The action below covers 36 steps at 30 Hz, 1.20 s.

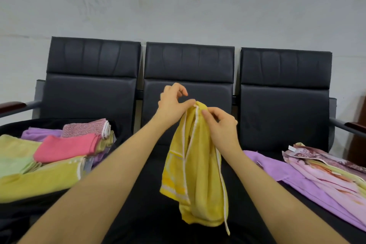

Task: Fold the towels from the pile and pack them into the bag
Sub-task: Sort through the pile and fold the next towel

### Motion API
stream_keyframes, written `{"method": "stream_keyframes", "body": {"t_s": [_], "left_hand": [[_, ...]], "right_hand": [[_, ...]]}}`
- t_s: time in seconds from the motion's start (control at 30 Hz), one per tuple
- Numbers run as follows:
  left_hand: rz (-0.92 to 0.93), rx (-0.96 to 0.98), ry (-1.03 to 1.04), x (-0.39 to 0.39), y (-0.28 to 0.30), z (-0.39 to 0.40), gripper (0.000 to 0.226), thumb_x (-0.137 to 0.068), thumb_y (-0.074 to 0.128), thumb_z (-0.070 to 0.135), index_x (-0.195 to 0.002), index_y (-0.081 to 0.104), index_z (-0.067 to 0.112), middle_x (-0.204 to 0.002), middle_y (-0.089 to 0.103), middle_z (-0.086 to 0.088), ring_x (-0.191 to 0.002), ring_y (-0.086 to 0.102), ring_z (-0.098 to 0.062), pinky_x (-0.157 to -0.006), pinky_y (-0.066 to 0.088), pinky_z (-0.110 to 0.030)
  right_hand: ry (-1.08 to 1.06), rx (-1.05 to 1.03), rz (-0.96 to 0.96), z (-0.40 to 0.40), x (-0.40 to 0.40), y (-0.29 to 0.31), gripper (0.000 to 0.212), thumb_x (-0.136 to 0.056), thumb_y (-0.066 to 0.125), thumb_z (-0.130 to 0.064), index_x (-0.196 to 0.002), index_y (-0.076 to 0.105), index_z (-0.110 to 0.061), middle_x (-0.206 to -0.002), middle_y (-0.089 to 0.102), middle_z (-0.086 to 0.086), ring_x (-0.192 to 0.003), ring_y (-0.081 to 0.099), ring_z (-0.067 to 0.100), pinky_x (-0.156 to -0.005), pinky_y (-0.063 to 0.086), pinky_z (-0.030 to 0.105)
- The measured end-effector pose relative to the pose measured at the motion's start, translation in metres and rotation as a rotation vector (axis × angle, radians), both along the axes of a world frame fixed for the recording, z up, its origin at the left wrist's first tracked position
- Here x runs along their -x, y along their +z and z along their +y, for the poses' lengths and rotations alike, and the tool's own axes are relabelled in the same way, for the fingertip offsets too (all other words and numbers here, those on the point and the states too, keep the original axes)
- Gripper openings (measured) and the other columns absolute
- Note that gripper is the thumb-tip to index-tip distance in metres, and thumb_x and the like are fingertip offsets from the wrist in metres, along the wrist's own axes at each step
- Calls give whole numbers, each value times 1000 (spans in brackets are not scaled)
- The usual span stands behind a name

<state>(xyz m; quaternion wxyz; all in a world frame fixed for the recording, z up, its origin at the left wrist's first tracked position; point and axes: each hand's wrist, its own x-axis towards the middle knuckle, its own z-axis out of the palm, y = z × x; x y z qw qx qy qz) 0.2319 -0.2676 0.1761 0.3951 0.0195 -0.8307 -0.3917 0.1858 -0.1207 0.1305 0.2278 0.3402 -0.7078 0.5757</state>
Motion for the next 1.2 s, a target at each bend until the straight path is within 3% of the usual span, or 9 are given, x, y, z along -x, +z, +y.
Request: {"method": "stream_keyframes", "body": {"t_s": [0.1,0.23,0.37,0.5,0.6,0.83,0.97,1.07,1.2], "left_hand": [[154,35,190,-11,-24,17,21,-87,65,37,-73,54,26,-82,49,10,-90,48,-15,-83,28,-31],[129,95,202,-16,-54,35,28,-88,59,49,-81,63,22,-89,52,10,-91,45,-9,-80,23,-25],[295,37,246,-18,-56,36,18,-85,68,37,-83,57,22,-91,48,12,-91,45,-9,-77,23,-21],[233,93,307,-21,-60,39,33,-89,61,44,-67,63,20,-78,51,8,-86,44,-13,-73,16,-24],[62,55,332,-19,-63,41,42,-91,51,54,-78,72,20,-85,53,6,-94,39,-14,-77,14,-26],[12,-107,199,-11,-57,44,27,-96,51,35,-86,68,16,-84,60,7,-93,53,-17,-84,33,-34],[-27,-256,147,-1,-43,16,24,-97,50,22,-91,66,6,-81,63,-4,-88,61,-25,-76,47,-34],[-81,-128,248,7,-21,-12,25,-98,47,22,-99,66,6,-95,63,-10,-94,59,-28,-76,43,-30],[-114,8,306,8,14,-36,24,-98,45,27,-98,66,15,-96,65,-10,-92,60,-27,-83,52,-42]], "right_hand": [[1,47,-36,2,1,-3,21,-94,58,-27,-80,65,-42,-77,68,-19,-85,62,1,-96,42,52],[10,55,-85,0,1,-8,25,-90,60,-31,-76,68,-50,-81,70,-21,-86,65,6,-94,42,58],[40,68,-114,-2,-4,-12,9,-80,60,-50,-79,69,-50,-79,70,-17,-87,66,9,-95,41,59],[3,110,-130,1,-3,-16,10,-80,64,-46,-71,69,-47,-74,69,-16,-82,66,10,-94,42,58],[2,102,-105,3,-3,-19,12,-80,62,-48,-70,68,-46,-72,68,-15,-80,65,8,-92,44,57],[32,57,-92,7,-3,-30,9,-84,64,-41,-78,68,-46,-80,70,-16,-87,65,6,-93,46,54],[5,166,-187,21,3,-23,15,-91,62,-11,-98,71,-21,-90,70,-6,-89,66,9,-83,54,33],[-87,242,-162,35,13,-5,17,-94,58,-12,-105,70,-15,-96,70,-2,-93,66,11,-85,54,29],[-226,355,-117,50,22,29,15,-96,54,-15,-103,68,-16,-88,66,-6,-84,62,3,-80,52,21]]}}
